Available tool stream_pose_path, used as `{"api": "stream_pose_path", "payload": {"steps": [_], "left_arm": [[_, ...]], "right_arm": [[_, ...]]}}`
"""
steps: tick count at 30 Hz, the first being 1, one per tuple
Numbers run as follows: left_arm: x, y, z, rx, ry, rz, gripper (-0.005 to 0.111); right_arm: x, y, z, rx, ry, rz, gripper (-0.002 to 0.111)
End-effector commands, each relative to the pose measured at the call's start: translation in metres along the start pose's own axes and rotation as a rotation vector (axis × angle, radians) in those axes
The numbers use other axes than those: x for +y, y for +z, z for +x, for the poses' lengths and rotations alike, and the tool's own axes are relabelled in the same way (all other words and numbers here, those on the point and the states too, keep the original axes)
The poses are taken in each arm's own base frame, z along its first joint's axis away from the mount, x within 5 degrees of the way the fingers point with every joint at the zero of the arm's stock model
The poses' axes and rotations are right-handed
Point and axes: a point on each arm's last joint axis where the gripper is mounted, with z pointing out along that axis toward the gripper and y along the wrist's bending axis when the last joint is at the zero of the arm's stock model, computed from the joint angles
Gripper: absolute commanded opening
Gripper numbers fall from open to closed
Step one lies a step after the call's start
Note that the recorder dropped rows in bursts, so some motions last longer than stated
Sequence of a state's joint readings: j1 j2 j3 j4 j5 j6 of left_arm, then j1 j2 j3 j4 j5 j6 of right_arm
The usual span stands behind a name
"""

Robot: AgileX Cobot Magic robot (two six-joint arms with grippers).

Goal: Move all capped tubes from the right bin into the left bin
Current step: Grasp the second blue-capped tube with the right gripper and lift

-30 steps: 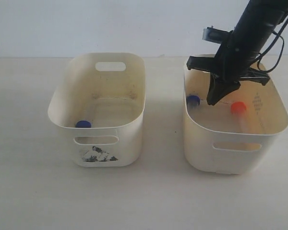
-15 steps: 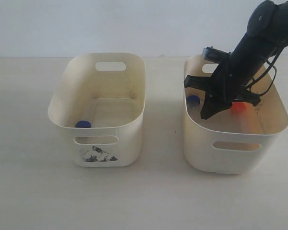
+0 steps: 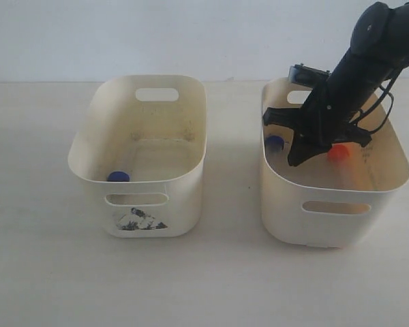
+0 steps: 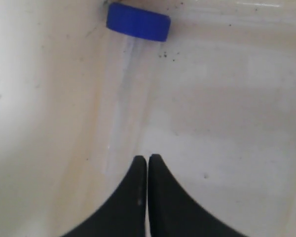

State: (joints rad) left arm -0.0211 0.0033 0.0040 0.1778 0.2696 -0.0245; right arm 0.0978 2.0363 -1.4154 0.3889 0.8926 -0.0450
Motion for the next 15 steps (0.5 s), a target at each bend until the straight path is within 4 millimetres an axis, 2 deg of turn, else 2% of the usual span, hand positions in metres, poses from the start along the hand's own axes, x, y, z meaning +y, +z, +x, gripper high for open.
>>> {"api": "stream_pose_path", "payload": {"steps": [1,9,12,15], "left_arm": [[0.0003,-0.0006,-0.0021,-0.015,-0.013,-0.002,0.004],[0.0003,-0.0006,-0.0021,-0.015,-0.013,-0.002,0.004],[0.0003,-0.0006,-0.0021,-0.015,-0.013,-0.002,0.004],[0.0003,-0.0006,-0.0021,-0.015,-0.013,-0.002,0.004]], "right_arm": [[-0.0033,-0.0016,-0.0015,-0.011,-0.006,0.005,0.0],[-0.0033,-0.0016,-0.002,-0.017,-0.038,0.006,0.002],[-0.0033,-0.0016,-0.0016,-0.012,-0.067,0.006,0.019],[-0.0033,-0.0016,-0.0018,-0.014,-0.065,0.006,0.049]]}}
